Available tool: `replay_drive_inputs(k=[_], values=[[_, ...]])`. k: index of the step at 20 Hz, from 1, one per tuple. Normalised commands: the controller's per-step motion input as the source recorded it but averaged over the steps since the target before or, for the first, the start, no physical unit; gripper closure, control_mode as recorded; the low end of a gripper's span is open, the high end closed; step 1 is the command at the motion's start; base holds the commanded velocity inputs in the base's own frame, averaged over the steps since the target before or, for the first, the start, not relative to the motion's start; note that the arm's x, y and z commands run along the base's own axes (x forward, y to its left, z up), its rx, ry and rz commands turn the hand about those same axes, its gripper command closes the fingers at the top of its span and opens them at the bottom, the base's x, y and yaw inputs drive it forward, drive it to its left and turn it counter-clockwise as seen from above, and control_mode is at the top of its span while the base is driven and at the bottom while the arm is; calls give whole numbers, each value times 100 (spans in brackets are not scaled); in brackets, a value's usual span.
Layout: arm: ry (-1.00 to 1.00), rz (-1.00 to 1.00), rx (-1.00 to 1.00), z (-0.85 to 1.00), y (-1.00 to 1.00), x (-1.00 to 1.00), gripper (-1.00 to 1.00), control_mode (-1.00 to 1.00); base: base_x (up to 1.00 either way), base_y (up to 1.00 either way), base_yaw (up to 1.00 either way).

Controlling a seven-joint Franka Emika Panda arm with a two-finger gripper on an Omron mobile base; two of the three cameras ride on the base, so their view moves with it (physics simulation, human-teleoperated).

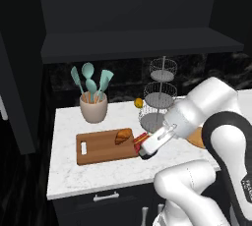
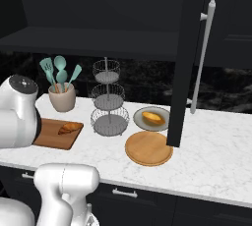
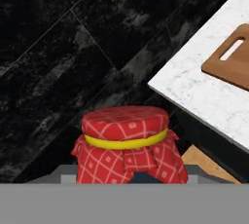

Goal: From the different types of pastries on the counter, select a croissant and place it on the cutting board. Then retrieve a jar of jam from the cabinet and place it alongside the croissant on the cutting board.

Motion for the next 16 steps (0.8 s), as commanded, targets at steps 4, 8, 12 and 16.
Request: replay_drive_inputs(k=[4, 8, 12, 16], values=[[-24, 26, 17, -64, 3, 20, 100, -100, 0, 0, 0], [-28, 26, 21, -61, 9, 15, 100, -100, 0, 0, 0], [-29, 25, 22, -64, 13, 13, 100, -100, 0, 0, 0], [-30, 20, 26, -59, 13, 13, 100, -100, 0, 0, 0]])
